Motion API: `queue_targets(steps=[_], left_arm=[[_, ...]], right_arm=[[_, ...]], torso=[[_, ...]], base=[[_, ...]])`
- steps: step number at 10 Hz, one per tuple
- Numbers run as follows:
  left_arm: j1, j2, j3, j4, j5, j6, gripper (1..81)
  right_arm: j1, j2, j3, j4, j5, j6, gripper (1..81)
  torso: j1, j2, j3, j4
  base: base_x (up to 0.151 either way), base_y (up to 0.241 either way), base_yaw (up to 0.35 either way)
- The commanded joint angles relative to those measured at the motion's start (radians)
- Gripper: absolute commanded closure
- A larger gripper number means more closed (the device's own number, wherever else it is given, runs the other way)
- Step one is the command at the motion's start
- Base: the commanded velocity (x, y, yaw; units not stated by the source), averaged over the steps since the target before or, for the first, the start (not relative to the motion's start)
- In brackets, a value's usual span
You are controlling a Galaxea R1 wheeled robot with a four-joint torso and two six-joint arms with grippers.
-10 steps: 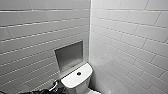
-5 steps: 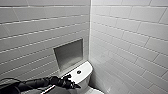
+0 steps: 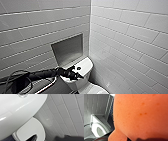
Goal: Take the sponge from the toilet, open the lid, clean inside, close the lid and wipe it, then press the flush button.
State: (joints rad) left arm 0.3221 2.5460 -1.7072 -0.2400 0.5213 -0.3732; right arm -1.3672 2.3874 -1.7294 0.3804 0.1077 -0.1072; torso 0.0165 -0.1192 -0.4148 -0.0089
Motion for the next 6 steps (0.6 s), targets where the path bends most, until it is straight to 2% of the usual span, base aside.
queue_targets(steps=[1, 6], left_arm=[[-0.209, 0.019, -0.058, -0.028, 0.037, -0.039, 1.0], [-0.246, 0.126, -0.268, -0.019, 0.039, -0.049, 1.0]], right_arm=[[0.030, -0.037, 0.031, 0.011, -0.068, 0.000, 81.1], [0.030, -0.028, 0.033, 0.018, -0.056, 0.000, 81.1]], torso=[[0.000, 0.000, 0.000, 0.000], [0.000, 0.000, 0.000, 0.000]], base=[[0.000, 0.000, 0.000], [0.000, 0.000, 0.000]])
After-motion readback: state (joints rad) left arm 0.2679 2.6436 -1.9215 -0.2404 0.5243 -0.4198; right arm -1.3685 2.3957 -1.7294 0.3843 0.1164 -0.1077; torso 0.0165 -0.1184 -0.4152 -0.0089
